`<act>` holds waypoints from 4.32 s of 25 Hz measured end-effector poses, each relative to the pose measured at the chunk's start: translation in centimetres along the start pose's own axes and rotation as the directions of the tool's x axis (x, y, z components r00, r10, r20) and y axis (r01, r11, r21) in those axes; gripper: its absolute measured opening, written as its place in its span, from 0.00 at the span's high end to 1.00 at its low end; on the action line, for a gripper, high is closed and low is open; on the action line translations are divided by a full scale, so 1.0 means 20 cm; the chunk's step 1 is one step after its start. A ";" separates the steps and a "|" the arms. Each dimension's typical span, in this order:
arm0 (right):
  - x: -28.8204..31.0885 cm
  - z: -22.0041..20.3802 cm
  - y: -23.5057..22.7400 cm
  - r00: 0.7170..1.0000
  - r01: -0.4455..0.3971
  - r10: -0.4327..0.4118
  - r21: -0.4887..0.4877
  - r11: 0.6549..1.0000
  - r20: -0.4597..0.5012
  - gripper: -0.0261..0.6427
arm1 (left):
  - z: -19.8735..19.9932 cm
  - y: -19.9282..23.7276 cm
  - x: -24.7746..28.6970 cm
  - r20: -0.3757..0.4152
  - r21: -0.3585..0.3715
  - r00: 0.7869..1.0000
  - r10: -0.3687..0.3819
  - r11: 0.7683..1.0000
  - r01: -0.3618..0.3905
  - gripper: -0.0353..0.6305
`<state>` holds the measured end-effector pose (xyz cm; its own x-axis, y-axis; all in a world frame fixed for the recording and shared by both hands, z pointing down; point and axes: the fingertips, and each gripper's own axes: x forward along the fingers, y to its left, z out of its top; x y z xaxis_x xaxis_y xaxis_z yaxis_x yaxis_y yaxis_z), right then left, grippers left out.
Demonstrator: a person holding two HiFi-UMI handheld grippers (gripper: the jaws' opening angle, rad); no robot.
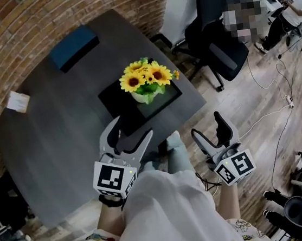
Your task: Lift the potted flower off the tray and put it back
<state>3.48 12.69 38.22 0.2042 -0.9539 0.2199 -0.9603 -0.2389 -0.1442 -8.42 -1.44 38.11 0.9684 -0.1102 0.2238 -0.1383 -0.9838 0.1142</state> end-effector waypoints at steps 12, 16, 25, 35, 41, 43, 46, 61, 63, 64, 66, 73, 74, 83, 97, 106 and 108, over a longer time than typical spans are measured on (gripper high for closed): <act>0.47 0.14 -0.17 0.962 -0.272 0.271 -0.060 0.960 -0.031 0.34 | 0.10 0.22 0.11 0.041 -0.035 0.967 0.251 0.968 -0.249 0.34; 0.64 0.22 -0.22 0.919 -0.394 0.393 -0.082 0.915 -0.033 0.34 | 0.15 0.28 0.20 0.061 -0.061 0.938 0.341 0.939 -0.337 0.33; 0.87 0.31 -0.30 0.797 -0.603 0.601 -0.137 0.786 -0.063 0.33 | 0.24 0.30 0.30 0.079 -0.082 0.851 0.520 0.854 -0.514 0.32; 0.93 0.30 -0.26 0.701 -0.712 0.706 -0.149 0.686 -0.100 0.31 | 0.21 0.27 0.27 0.057 -0.116 0.789 0.611 0.789 -0.603 0.32; 0.92 0.27 -0.22 0.695 -0.719 0.708 -0.142 0.680 -0.126 0.30 | 0.21 0.27 0.26 0.053 -0.120 0.800 0.597 0.799 -0.589 0.31; 0.91 0.25 -0.21 0.694 -0.720 0.707 -0.141 0.680 -0.135 0.30 | 0.20 0.27 0.27 0.051 -0.121 0.808 0.587 0.807 -0.578 0.31; 0.92 0.23 -0.20 0.691 -0.723 0.708 -0.139 0.677 -0.145 0.30 | 0.18 0.26 0.28 0.046 -0.125 0.816 0.576 0.814 -0.567 0.31; 0.97 0.09 -0.12 0.662 -0.748 0.717 -0.129 0.652 -0.218 0.28 | 0.03 0.24 0.37 -0.030 -0.128 0.867 0.497 0.859 -0.496 0.31; 0.98 0.04 -0.12 0.657 -0.751 0.717 -0.116 0.650 -0.233 0.28 | 0.00 0.24 0.40 -0.027 -0.122 0.876 0.481 0.868 -0.481 0.31; 0.98 0.02 -0.12 0.655 -0.752 0.717 -0.109 0.650 -0.239 0.28 | -0.02 0.24 0.41 -0.022 -0.118 0.879 0.476 0.872 -0.476 0.31; 1.00 -0.02 -0.12 0.652 -0.752 0.716 -0.096 0.652 -0.249 0.28 | -0.04 0.25 0.43 -0.030 -0.115 0.884 0.467 0.877 -0.467 0.31; 1.05 -0.19 -0.11 0.644 -0.752 0.706 -0.077 0.654 -0.293 0.27 | -0.20 0.27 0.47 -0.097 -0.132 0.892 0.442 0.882 -0.452 0.31; 1.05 -0.22 -0.11 0.641 -0.755 0.705 -0.081 0.651 -0.304 0.27 | -0.23 0.27 0.48 -0.107 -0.138 0.893 0.438 0.883 -0.450 0.31; 1.12 -0.36 -0.09 0.632 -0.758 0.688 -0.103 0.644 -0.356 0.25 | -0.44 0.30 0.54 -0.183 -0.171 0.906 0.381 0.895 -0.411 0.31; 1.24 -0.50 -0.09 0.569 -0.809 0.727 -0.107 0.578 -0.385 0.25 | -0.59 0.38 0.66 -0.214 -0.164 0.925 0.315 0.922 -0.351 0.32; 1.26 -0.59 -0.08 0.503 -0.856 0.744 -0.134 0.499 -0.440 0.25 | -0.64 0.42 0.73 -0.245 -0.136 0.934 0.261 0.944 -0.300 0.32; 1.26 -0.60 -0.07 0.490 -0.865 0.745 -0.144 0.481 -0.452 0.25 | -0.65 0.43 0.74 -0.253 -0.129 0.934 0.253 0.948 -0.291 0.32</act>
<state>7.66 -8.92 55.55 -0.7015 -0.5635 0.4364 -0.6661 0.7361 -0.1203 1.98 -9.65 54.93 0.8171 -0.3158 0.4824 -0.4401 -0.8821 0.1680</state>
